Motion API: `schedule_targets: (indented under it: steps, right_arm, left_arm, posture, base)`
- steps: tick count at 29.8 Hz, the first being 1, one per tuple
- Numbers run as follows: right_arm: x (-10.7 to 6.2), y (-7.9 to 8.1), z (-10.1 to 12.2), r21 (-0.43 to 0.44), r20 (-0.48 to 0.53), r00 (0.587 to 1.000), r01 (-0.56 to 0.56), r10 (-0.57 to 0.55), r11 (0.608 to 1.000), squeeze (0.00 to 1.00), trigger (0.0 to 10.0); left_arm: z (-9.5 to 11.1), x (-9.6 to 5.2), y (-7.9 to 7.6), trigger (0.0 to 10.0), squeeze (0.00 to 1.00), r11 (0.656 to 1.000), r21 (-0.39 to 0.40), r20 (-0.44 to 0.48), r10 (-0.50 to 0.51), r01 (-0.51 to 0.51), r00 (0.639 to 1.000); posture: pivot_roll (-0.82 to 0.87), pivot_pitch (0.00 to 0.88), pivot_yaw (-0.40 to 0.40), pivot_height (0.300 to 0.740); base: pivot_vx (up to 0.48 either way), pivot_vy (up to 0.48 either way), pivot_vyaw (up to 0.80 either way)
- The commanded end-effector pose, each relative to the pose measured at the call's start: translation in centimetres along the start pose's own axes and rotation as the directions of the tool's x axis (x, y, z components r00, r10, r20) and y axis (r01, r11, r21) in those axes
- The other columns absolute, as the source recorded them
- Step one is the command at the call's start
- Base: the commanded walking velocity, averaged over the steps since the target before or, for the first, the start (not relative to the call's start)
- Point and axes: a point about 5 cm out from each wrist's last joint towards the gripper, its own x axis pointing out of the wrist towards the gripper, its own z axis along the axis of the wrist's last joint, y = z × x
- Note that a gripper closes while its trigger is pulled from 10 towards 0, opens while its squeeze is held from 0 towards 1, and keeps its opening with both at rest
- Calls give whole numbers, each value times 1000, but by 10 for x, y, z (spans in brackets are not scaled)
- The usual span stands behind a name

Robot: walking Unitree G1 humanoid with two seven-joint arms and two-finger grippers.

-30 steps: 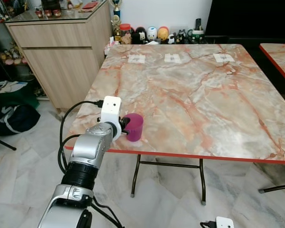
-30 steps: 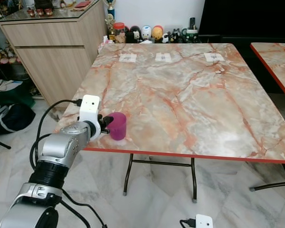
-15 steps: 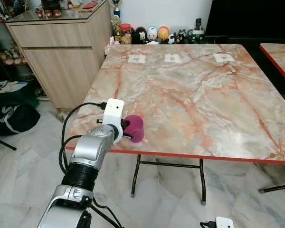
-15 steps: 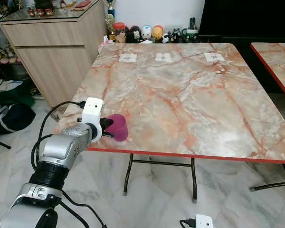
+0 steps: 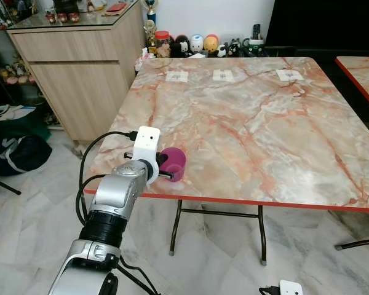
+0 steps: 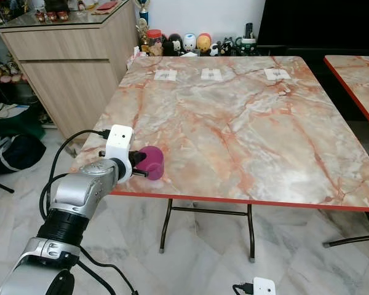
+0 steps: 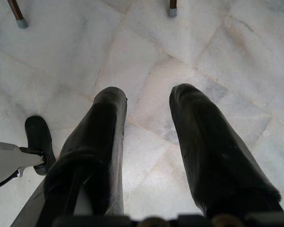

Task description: Setting the table

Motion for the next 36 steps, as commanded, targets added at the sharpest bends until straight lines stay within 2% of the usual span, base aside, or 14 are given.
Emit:
schedule_targets:
  steps: [1,5,7,10,11,12,13,15,16,17,21,25,32,36]
  right_arm:
    - [0,0,-1,-8,-9,1000,-4,3,1000,0,10000]
    - [0,0,-1,-7,-9,1000,-2,2,1000,0,10000]
    - [0,-1,-1,-7,-9,1000,-1,1,1000,0,10000]
    - [0,-1,-2,-6,-9,1000,-1,1,1000,0,10000]
    - [0,-1,-2,-5,-8,1000,-1,1,1000,0,10000]
    - [0,-2,-2,-5,-8,1000,-1,1,1000,0,10000]
    - [0,-2,-2,-4,-6,1000,-1,1,1000,0,10000]
    - [-1,-2,-2,-3,-5,1000,-1,1,1000,0,10000]
    - [-1,-3,-1,-7,-5,1000,-1,1,1000,0,10000]
    - [-1,-3,-1,-7,-5,1000,-1,1,1000,0,10000]
    - [-1,-5,-1,-11,-5,1000,-1,1,1000,0,10000]
    - [-1,-5,-1,-24,-7,1000,-4,4,1000,0,10000]
    - [-1,-4,-2,-13,1,1000,-6,6,1000,0,10000]
    - [-1,-3,-1,-73,4,1000,-29,30,997,0,10000]
  left_arm:
    - [-2,-3,1,0,0,1000,-5,21,2,-2,1000]
    - [7,-8,6,0,0,999,-42,129,31,-26,991]
    - [16,-17,15,0,0,996,-72,250,72,-56,965]
    - [18,-30,33,0,0,983,-125,360,171,-134,917]
    - [17,-33,38,1725,0,981,-131,383,185,-145,905]
    - [15,-38,43,4745,0,978,-135,401,200,-159,894]
    - [9,-47,56,10000,0,969,-126,431,247,-214,868]
    - [6,-52,62,10000,0,963,-117,443,270,-243,855]
    - [3,-62,73,10000,0,947,-79,480,311,-313,821]
    - [2,-66,77,10000,0,939,-73,491,327,-336,807]
    - [-10,-78,90,10000,0,908,-111,503,402,-404,765]
    - [-16,-76,91,10000,0,878,-119,479,460,-464,748]
    - [-11,-63,76,10000,0,909,-107,501,400,-404,767]
    - [-13,-61,76,10000,0,907,-105,493,404,-408,770]
  posture:
    - [64,0,-9,740]
    - [63,0,-8,740]
    - [63,0,-8,740]
    - [64,0,-8,740]
    - [64,0,-8,740]
    - [63,0,-7,740]
    - [66,0,-7,740]
    - [66,0,-7,740]
    - [66,0,-9,740]
    - [66,0,-11,740]
    - [67,0,-17,740]
    - [61,0,-16,740]
    - [42,0,-1,740]
    - [38,0,2,740]
  base:
    - [0,0,0]
    - [0,0,0]
    - [0,0,0]
    - [0,0,0]
    - [0,0,0]
    - [0,0,0]
    - [0,0,0]
    - [0,0,0]
    - [0,0,0]
    - [0,0,0]
    - [0,0,0]
    - [0,0,0]
    - [0,-288,0]
    - [0,-418,400]
